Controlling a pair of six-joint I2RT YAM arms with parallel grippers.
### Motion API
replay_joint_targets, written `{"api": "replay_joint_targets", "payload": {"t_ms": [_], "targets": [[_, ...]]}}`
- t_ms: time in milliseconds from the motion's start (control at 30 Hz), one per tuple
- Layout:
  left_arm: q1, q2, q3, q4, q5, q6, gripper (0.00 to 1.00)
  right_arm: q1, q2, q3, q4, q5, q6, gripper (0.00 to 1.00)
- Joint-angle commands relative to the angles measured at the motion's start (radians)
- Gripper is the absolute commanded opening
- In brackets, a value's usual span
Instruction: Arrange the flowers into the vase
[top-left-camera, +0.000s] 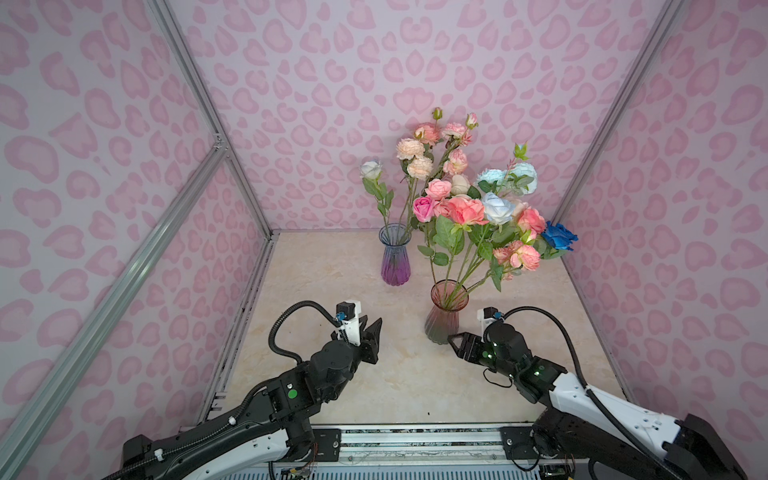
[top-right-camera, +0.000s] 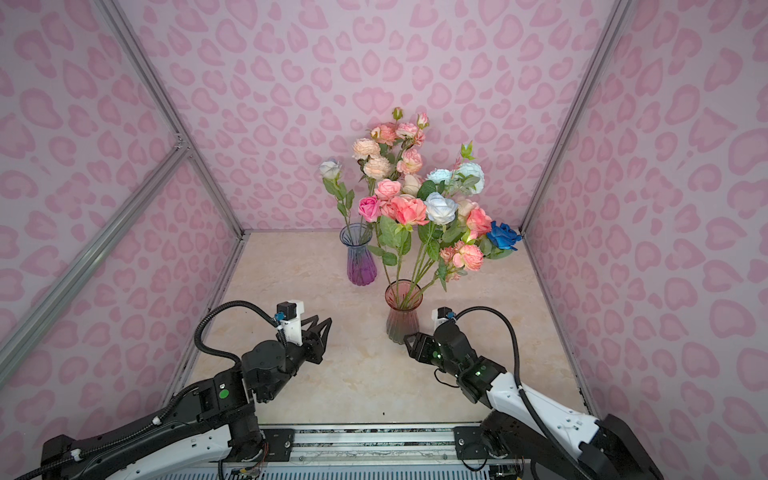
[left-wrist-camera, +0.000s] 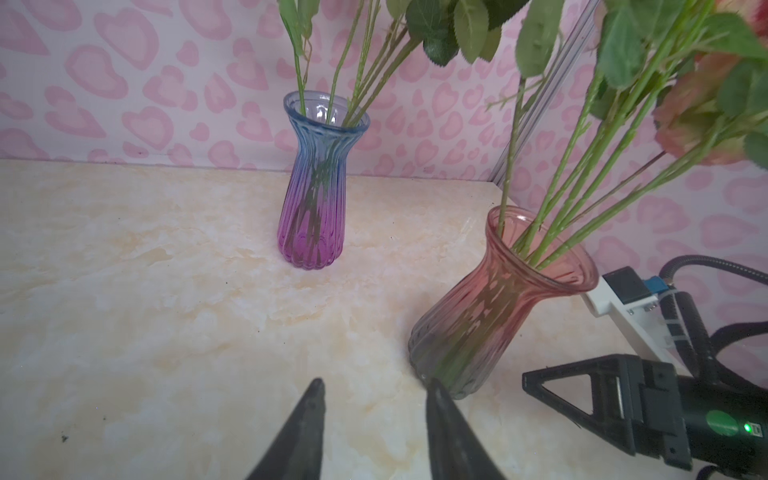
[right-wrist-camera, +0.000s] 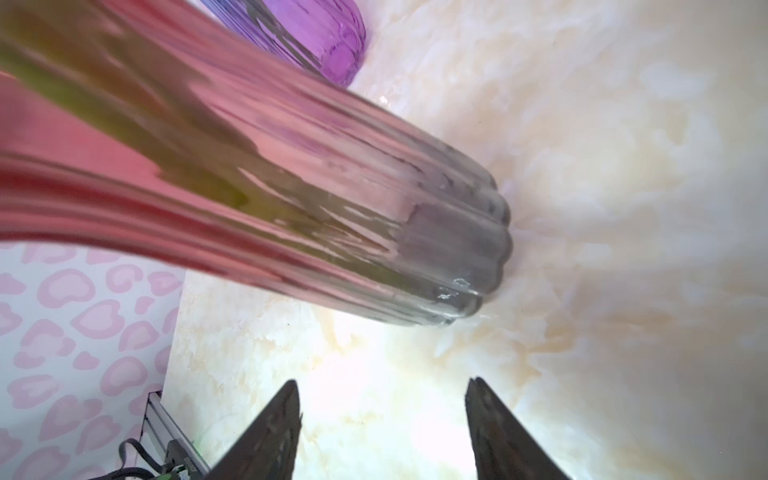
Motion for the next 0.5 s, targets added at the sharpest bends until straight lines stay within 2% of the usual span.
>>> {"api": "replay_joint_targets", "payload": {"t_ms": [0, 33, 67, 167, 267, 367, 467], "targets": [[0.002, -0.037, 0.082, -0.15, 0.013, 0.048, 0.57, 0.0, -0.195, 0.016, -0.266, 0.085, -0.037, 0.86], [0.002, -0.047, 0.115, -0.186, 0.021, 0.053, 0.88, -0.001, -0.278, 0.038, -0.306, 0.104, -0.052, 0.98], [0.002, -0.054, 0.145, -0.219, 0.022, 0.059, 0.98, -0.003, -0.341, 0.073, -0.369, 0.166, -0.059, 0.98], [0.002, -0.061, 0.231, -0.317, -0.046, 0.055, 0.98, -0.008, -0.419, 0.168, -0.517, 0.362, -0.124, 0.98], [0.002, -0.071, 0.287, -0.407, -0.179, 0.037, 0.98, -0.005, -0.398, 0.243, -0.565, 0.473, -0.186, 0.98], [0.002, -0.126, 0.217, -0.31, -0.273, 0.083, 0.98, -0.005, -0.362, 0.293, -0.524, 0.504, -0.367, 0.98], [0.002, -0.185, 0.131, -0.237, -0.319, 0.085, 0.98, -0.005, -0.396, 0.259, -0.442, 0.575, -0.466, 0.98]]}}
